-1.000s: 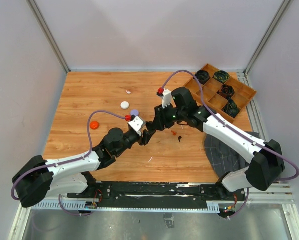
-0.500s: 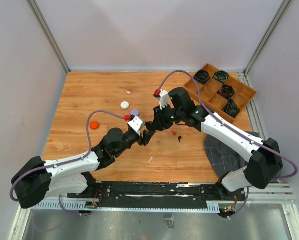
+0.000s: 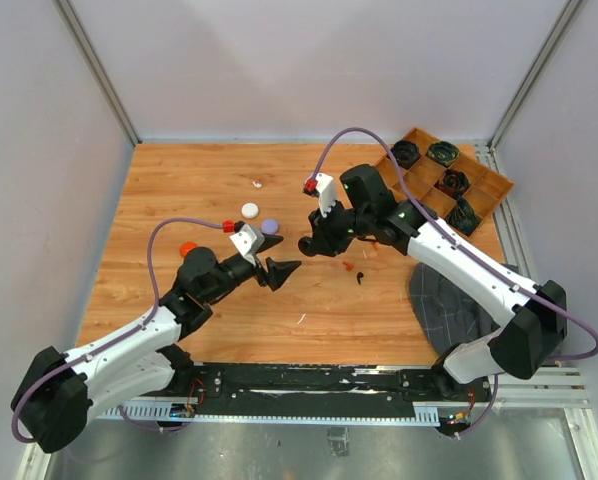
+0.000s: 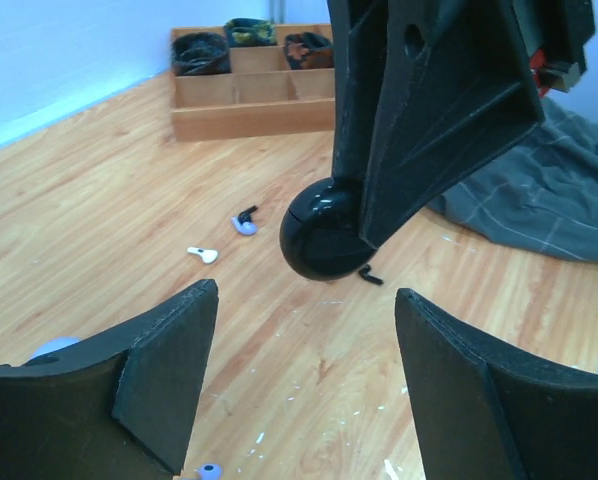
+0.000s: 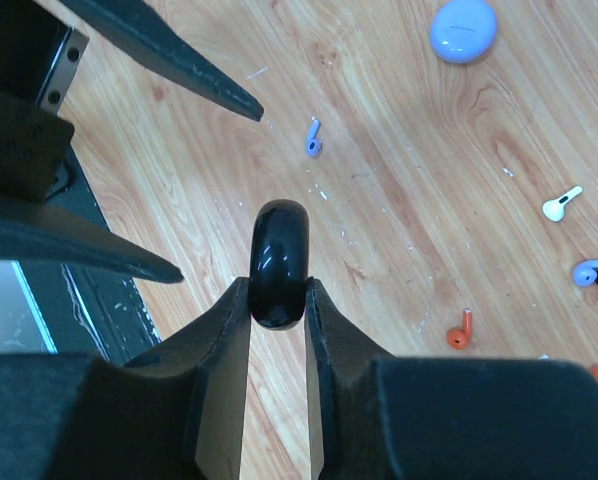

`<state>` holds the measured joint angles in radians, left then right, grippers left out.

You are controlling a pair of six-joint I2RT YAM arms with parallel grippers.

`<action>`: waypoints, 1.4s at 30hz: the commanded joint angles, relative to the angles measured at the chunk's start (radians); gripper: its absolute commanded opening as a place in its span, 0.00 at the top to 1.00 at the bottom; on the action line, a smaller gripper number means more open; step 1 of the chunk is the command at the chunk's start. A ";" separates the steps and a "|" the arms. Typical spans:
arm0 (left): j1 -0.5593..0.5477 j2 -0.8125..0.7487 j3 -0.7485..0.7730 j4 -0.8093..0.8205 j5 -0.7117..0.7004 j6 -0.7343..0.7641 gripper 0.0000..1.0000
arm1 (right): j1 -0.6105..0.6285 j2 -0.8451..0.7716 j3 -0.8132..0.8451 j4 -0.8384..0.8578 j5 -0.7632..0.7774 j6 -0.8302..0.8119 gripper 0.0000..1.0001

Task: Insert the wireless bluetooth earbuds into the charging case
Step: Pick up the charging case at the center of the board.

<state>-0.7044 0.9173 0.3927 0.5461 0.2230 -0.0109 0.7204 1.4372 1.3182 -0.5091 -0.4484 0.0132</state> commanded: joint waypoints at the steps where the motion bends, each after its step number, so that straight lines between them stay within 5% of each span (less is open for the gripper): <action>1: 0.075 -0.014 -0.028 0.057 0.254 -0.062 0.24 | 0.009 -0.030 0.055 -0.067 -0.056 -0.129 0.99; 14: 0.216 0.101 0.017 0.147 0.615 -0.140 0.28 | 0.010 -0.034 0.066 -0.046 -0.299 -0.327 0.99; 42: 0.253 0.086 -0.027 0.350 0.679 -0.232 0.58 | 0.030 0.043 0.123 -0.084 -0.428 -0.423 0.99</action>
<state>-0.4591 1.0172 0.3801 0.8474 0.8879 -0.2344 0.7303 1.4708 1.3998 -0.5823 -0.8478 -0.3935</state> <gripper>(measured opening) 0.440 0.238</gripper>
